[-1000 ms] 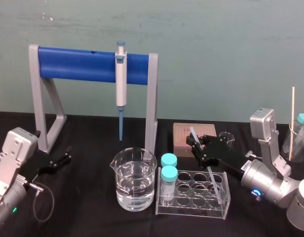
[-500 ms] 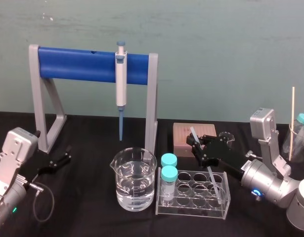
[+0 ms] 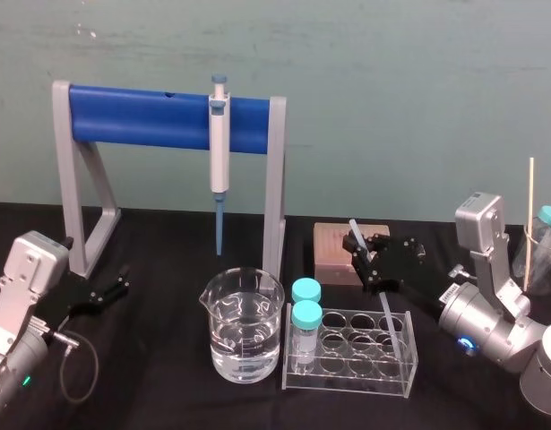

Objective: Pick up the stirring rod with one hand, then place it down.

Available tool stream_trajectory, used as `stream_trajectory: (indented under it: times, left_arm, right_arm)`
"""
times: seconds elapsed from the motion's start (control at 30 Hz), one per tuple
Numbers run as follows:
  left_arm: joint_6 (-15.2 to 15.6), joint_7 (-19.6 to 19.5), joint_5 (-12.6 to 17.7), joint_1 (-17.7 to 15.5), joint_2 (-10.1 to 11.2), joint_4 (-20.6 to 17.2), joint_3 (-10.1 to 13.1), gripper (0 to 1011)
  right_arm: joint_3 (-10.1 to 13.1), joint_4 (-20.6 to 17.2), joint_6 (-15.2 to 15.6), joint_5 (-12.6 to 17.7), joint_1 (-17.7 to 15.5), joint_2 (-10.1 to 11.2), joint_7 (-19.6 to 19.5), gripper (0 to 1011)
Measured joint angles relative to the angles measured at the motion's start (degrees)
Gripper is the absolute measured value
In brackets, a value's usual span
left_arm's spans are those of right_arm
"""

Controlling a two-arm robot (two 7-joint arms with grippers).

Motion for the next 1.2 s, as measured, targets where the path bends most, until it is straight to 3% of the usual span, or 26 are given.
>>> stream_trajectory:
  times: [0.33,0.83,0.97,1.2]
  left_arm:
    - [0.00,0.00,0.00,0.00,0.00,0.00,0.00,1000]
    - [0.00,0.00,0.00,0.00,0.00,0.00,0.00,1000]
    - [0.00,0.00,0.00,0.00,0.00,0.00,0.00,1000]
    - [0.00,0.00,0.00,0.00,0.00,0.00,0.00,1000]
  right_arm:
    - [2.11,-1.64,-3.12,-1.91,-0.29,-0.82,-0.79,66]
    - [5.54,-2.53,-7.62,-0.84,1.65,-3.39,-0.15,66]
    - [6.44,-2.49,-9.37,-0.89,1.69,-3.99,-0.58,66]
    - [8.28,-1.76,-15.00,-2.10,0.31,-5.52,-1.82,66]
